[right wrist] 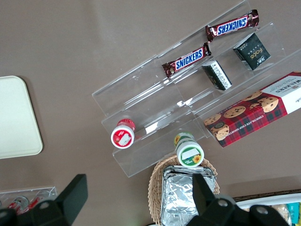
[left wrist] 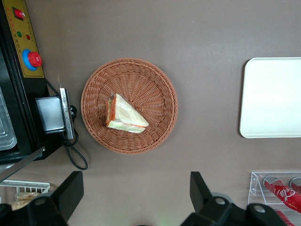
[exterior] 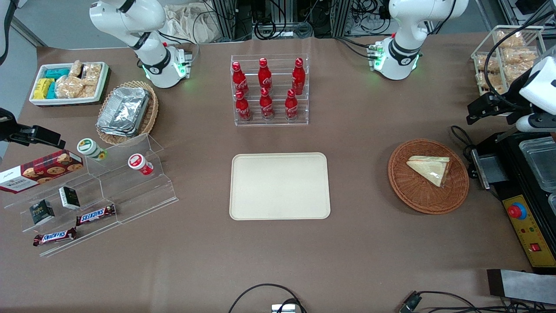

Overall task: Place sandwich from basket to tray
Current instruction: 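Move the left gripper over the wrapped sandwich in the wicker basket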

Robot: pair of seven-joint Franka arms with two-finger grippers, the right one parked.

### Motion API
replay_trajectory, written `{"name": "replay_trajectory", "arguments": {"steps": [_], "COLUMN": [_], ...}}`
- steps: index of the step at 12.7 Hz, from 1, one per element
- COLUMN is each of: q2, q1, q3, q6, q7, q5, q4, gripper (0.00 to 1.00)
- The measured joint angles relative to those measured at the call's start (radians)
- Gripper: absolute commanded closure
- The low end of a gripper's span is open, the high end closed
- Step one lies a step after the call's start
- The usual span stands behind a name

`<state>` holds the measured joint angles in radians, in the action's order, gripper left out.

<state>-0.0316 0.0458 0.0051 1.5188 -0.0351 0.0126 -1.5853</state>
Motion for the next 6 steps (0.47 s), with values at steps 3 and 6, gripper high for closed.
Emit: {"name": "replay_trajectory", "arguments": {"steps": [3, 6], "q2": [0.001, 0.008], "q1": [0.000, 0.000], "q3": [0.001, 0.010], "q6": [0.000, -0.006], "q7": [0.000, -0.017], "q5": [-0.001, -0.003], "q4": [0.000, -0.004], "gripper": [0.00, 0.00]}}
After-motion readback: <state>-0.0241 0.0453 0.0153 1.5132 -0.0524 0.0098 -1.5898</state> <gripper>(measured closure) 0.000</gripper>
